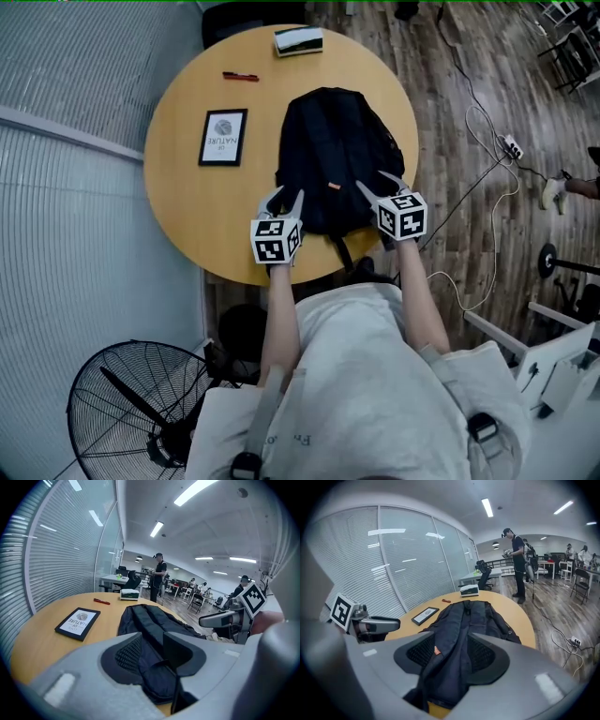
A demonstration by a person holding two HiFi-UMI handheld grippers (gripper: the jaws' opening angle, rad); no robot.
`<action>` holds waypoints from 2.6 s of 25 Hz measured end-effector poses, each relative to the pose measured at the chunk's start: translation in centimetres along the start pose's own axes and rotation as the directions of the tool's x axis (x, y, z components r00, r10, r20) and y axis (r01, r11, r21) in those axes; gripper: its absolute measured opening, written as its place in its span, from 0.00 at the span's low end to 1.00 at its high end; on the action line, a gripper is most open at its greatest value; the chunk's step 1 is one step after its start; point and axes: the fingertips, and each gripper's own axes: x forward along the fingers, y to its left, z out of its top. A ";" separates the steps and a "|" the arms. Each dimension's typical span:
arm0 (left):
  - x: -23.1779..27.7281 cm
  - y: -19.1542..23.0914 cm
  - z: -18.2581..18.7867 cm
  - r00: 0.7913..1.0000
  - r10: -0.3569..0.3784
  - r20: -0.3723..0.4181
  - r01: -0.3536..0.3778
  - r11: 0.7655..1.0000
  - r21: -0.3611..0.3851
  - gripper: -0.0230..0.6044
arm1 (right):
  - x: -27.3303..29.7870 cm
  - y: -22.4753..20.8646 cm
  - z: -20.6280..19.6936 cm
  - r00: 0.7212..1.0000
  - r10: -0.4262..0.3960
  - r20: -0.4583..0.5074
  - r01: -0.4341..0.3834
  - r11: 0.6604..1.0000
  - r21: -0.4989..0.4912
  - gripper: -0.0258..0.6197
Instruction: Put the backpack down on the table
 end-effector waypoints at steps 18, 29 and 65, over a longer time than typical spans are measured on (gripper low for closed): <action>-3.6 -9.8 -1.8 0.994 0.101 0.046 -0.103 0.994 0.044 0.21 | -8.5 -1.9 -2.9 0.992 0.123 0.035 -0.121 0.990 -0.068 0.26; -5.4 -12.1 -3.2 0.991 0.113 0.076 -0.114 0.993 0.015 0.04 | -11.3 -1.8 -3.9 0.990 0.132 0.059 -0.127 0.988 -0.084 0.04; -6.4 -13.7 -4.6 0.994 0.091 0.057 -0.091 0.996 -0.003 0.04 | -12.9 -0.7 -4.9 0.986 0.157 0.063 -0.150 0.983 -0.103 0.04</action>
